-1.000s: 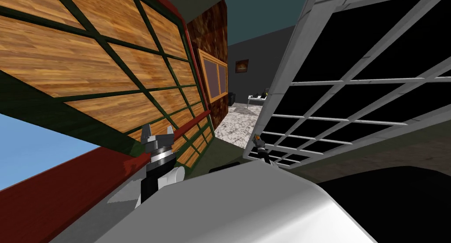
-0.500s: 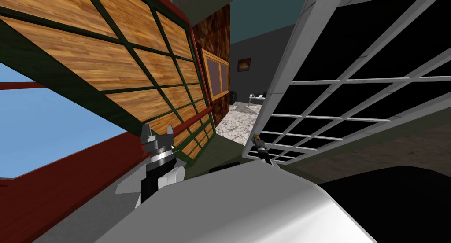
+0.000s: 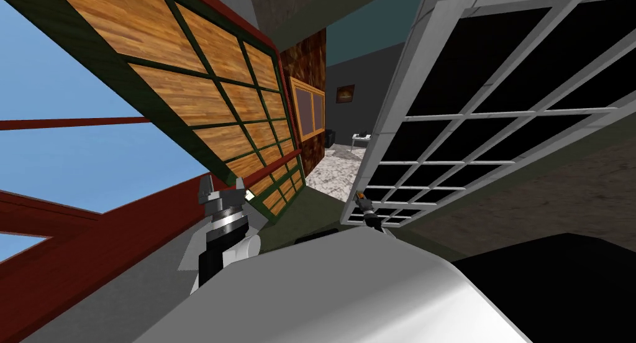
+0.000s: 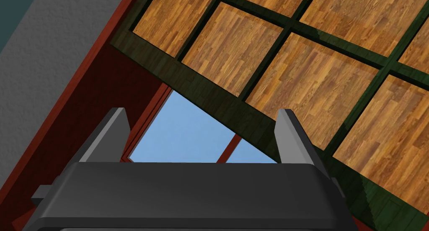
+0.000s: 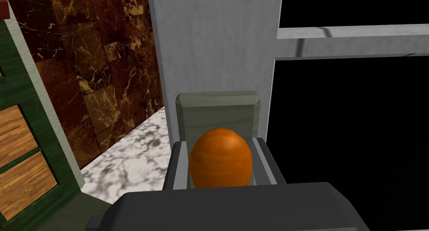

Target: Pull the door open

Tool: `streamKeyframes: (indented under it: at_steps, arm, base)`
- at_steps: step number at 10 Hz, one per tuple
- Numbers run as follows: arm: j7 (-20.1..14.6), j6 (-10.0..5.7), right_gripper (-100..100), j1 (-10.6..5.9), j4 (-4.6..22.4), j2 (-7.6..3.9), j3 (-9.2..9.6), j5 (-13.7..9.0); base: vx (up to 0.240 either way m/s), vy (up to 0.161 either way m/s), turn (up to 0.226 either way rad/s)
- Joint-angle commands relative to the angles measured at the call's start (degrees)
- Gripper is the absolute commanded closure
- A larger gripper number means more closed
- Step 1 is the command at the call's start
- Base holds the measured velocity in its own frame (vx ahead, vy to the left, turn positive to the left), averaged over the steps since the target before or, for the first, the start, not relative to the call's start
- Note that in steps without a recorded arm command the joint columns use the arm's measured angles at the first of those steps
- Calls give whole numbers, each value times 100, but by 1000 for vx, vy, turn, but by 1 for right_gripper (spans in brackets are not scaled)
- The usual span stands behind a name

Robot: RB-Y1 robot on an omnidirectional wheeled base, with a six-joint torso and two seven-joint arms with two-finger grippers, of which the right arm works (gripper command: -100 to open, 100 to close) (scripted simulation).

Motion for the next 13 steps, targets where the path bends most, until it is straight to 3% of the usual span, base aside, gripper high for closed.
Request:
streamKeyframes:
  at_steps: [1,6,7,8,13]
  arm:
    - [-131,-113,100,54,-14,-55,88,106]
    - [-551,-400,100,295,-130,-242,384,458]
    - [-487,-344,100,263,-127,-213,352,418]
    - [-614,-509,100,370,-99,-280,410,515]
    - [-899,-922,100,596,-60,-472,514,729]
  base:
    - [-248,-38,70]
    - [-228,-36,59]
    - [-104,-6,9]
    - [-161,-32,121]
    - [-199,-49,98]
